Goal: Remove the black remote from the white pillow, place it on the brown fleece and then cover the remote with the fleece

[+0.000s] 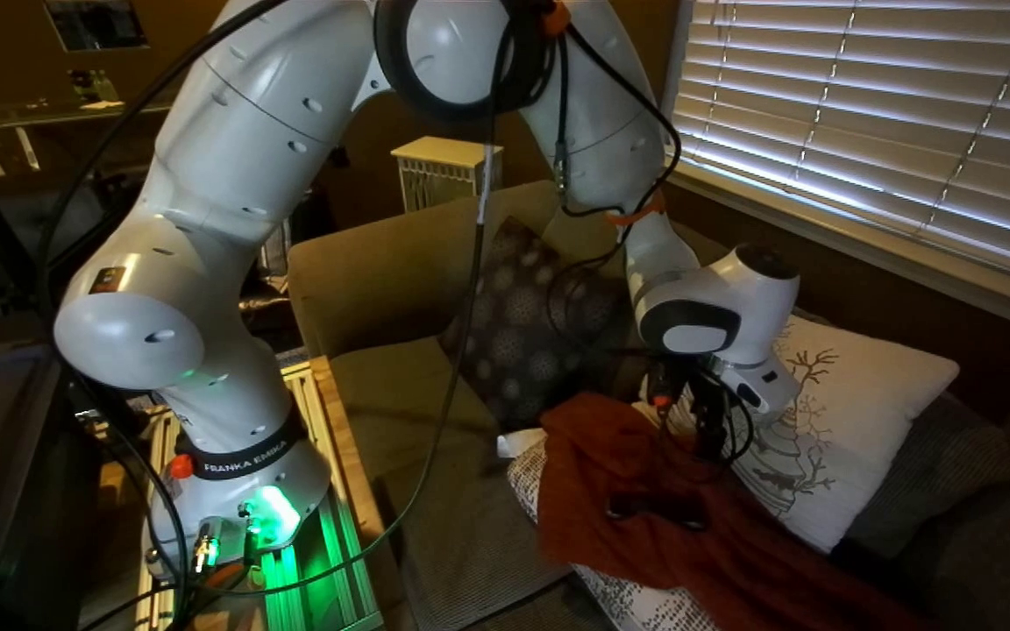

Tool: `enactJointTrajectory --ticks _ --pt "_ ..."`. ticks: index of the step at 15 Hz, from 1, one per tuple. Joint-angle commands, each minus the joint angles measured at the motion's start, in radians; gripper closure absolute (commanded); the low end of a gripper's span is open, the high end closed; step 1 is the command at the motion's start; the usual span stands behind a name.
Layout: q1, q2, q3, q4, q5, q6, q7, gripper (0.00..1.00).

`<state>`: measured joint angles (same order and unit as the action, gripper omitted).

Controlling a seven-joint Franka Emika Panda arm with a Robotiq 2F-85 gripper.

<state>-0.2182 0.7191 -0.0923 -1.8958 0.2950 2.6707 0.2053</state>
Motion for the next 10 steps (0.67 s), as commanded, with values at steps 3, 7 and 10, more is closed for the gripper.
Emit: enactJointTrajectory --ticks 3,7,10 --pt "-0.051 0.025 0.064 0.024 0.031 -0.020 -0.072 0.00" --pt "-0.058 0.054 0.069 0.042 0.022 -0.021 -0.090 0.00" --pt "-0.059 0.071 0.072 0.056 0.018 -0.033 -0.098 0.00"
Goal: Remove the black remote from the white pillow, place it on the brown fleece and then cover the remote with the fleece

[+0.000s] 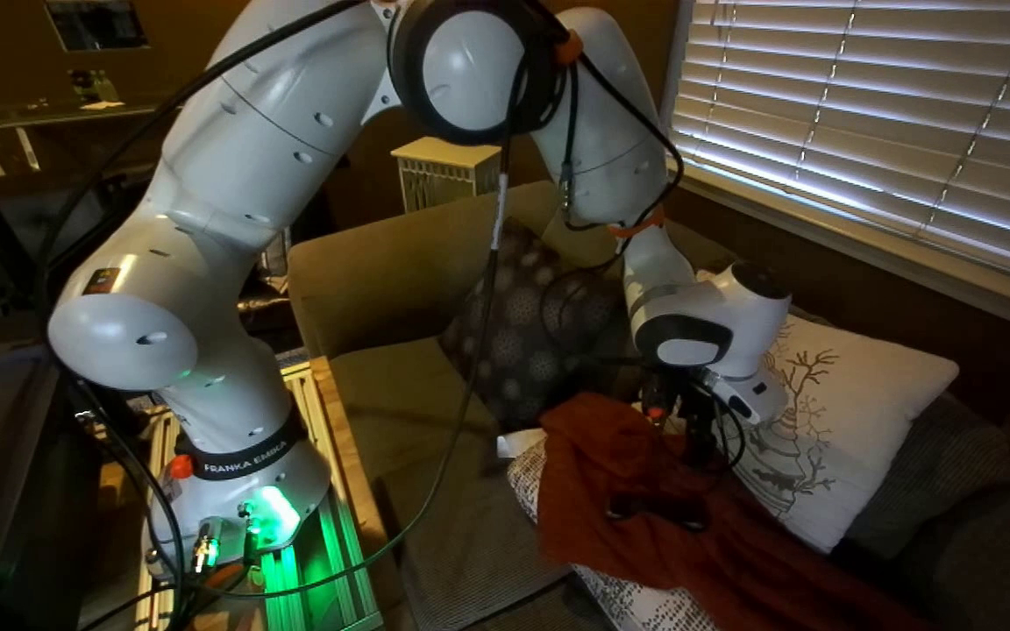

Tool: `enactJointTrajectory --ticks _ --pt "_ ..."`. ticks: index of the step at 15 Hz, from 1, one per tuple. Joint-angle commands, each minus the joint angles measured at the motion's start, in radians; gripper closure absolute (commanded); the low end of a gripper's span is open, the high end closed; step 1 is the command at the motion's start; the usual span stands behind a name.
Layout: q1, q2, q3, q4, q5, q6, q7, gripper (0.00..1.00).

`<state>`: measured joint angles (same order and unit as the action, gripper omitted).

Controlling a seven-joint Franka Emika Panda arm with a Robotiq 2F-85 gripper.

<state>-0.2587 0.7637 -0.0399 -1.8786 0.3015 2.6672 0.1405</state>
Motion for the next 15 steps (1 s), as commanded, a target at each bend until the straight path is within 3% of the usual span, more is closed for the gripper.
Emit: enactJointTrajectory --ticks 1,2,3,5,14,15 --pt "-0.019 0.031 0.020 0.044 0.011 -0.035 -0.036 0.01" --pt "-0.020 0.035 0.020 0.049 0.010 -0.044 -0.037 0.17" --pt "-0.020 0.038 0.020 0.052 0.010 -0.050 -0.040 0.26" --pt "-0.016 0.044 0.016 0.060 0.007 -0.066 -0.037 0.35" --pt "-0.013 0.047 0.003 0.076 0.005 -0.134 -0.035 0.99" --pt "-0.013 0.043 0.001 0.073 0.003 -0.134 -0.038 0.99"
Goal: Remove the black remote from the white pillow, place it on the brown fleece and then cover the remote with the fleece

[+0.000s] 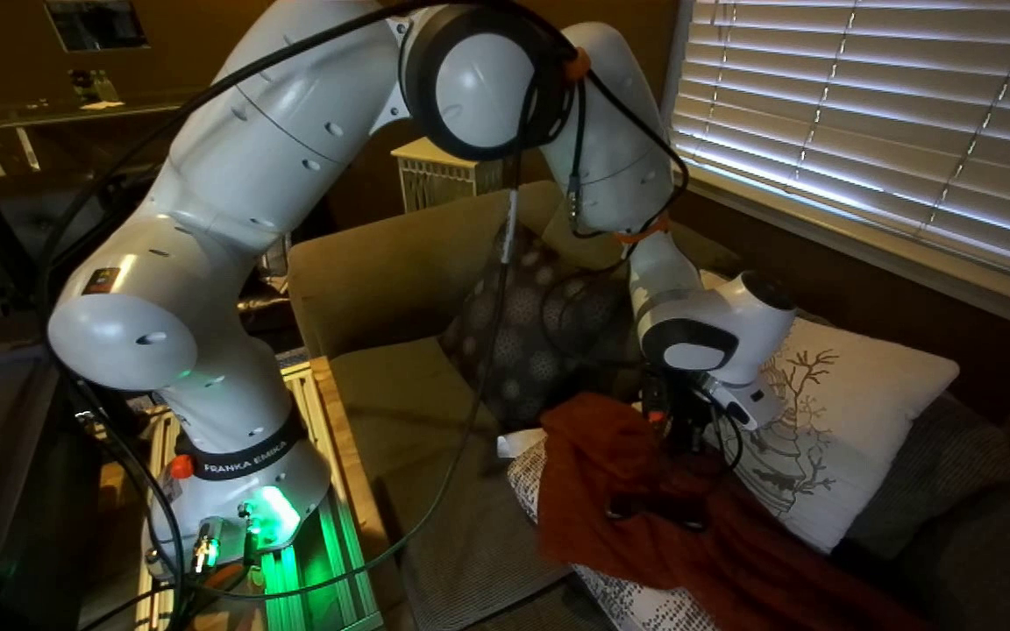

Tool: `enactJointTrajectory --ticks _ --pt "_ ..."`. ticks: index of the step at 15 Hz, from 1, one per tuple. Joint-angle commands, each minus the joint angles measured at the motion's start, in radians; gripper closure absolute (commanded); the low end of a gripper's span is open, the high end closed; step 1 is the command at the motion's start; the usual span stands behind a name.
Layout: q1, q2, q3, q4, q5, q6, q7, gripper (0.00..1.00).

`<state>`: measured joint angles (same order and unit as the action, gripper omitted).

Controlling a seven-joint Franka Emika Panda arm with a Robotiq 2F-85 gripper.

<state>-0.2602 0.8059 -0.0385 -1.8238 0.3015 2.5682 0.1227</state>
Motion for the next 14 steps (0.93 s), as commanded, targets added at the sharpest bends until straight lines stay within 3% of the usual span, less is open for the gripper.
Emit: enactJointTrajectory --ticks 1,10,14 --pt "-0.012 -0.005 -0.004 0.013 0.002 -0.036 -0.021 1.00" --pt "-0.015 -0.087 -0.017 -0.083 -0.023 -0.070 -0.090 0.99" --pt "0.001 -0.127 -0.047 -0.134 -0.081 -0.154 -0.127 0.99"
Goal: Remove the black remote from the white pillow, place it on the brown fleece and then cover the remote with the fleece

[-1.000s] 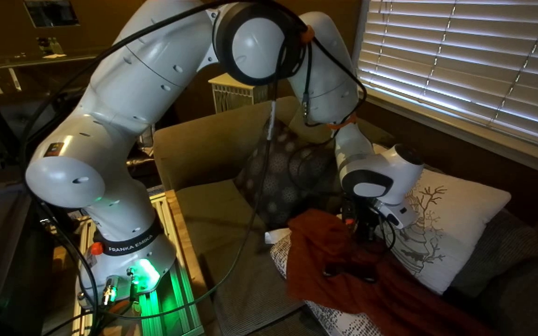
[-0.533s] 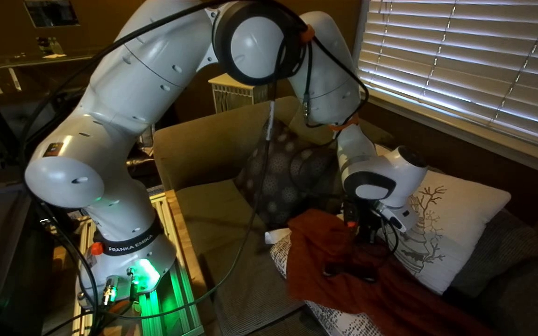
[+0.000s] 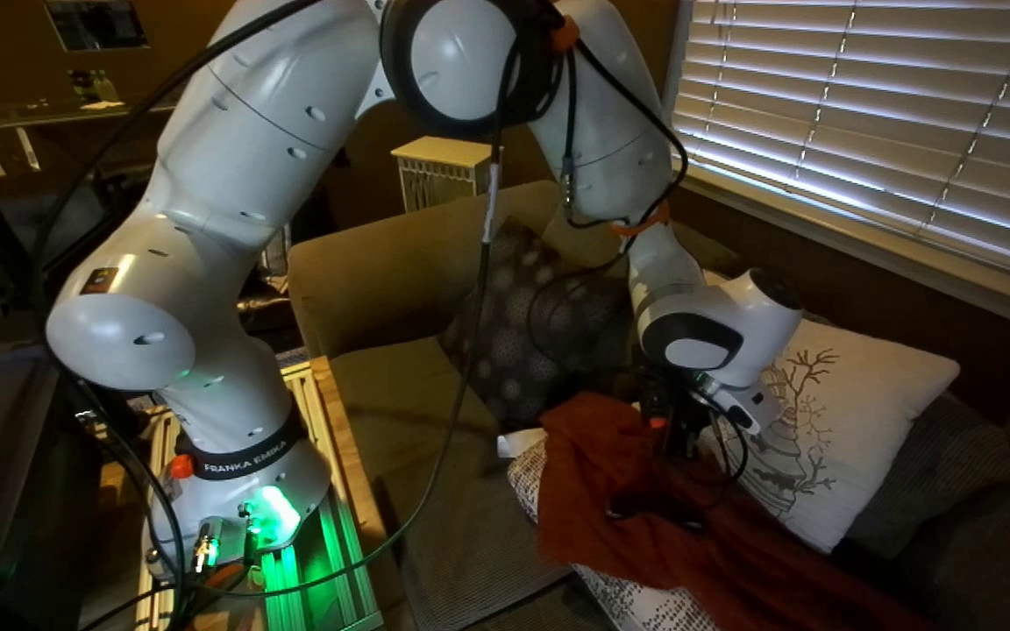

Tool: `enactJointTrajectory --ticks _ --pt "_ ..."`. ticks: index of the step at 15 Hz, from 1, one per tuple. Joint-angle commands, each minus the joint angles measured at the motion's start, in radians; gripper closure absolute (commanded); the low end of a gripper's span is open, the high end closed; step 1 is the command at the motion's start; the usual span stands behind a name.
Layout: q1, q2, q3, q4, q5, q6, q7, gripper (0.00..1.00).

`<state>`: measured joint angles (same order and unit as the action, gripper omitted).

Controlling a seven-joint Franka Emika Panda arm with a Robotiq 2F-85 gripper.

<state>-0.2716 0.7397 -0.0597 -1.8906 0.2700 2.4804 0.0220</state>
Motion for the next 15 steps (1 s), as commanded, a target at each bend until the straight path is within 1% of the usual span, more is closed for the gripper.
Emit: enactJointTrajectory --ticks 1,5,9,12,15 --pt "0.013 -0.063 -0.036 -0.070 -0.067 -0.098 -0.029 0.99" --pt "0.016 -0.066 -0.083 -0.079 -0.118 -0.203 -0.003 0.99" --pt "0.011 -0.047 -0.122 -0.059 -0.139 -0.291 0.015 0.99" --pt "0.010 -0.035 -0.146 -0.042 -0.154 -0.354 0.032 0.99" --pt "0.008 -0.024 -0.155 -0.023 -0.158 -0.386 0.040 0.99"
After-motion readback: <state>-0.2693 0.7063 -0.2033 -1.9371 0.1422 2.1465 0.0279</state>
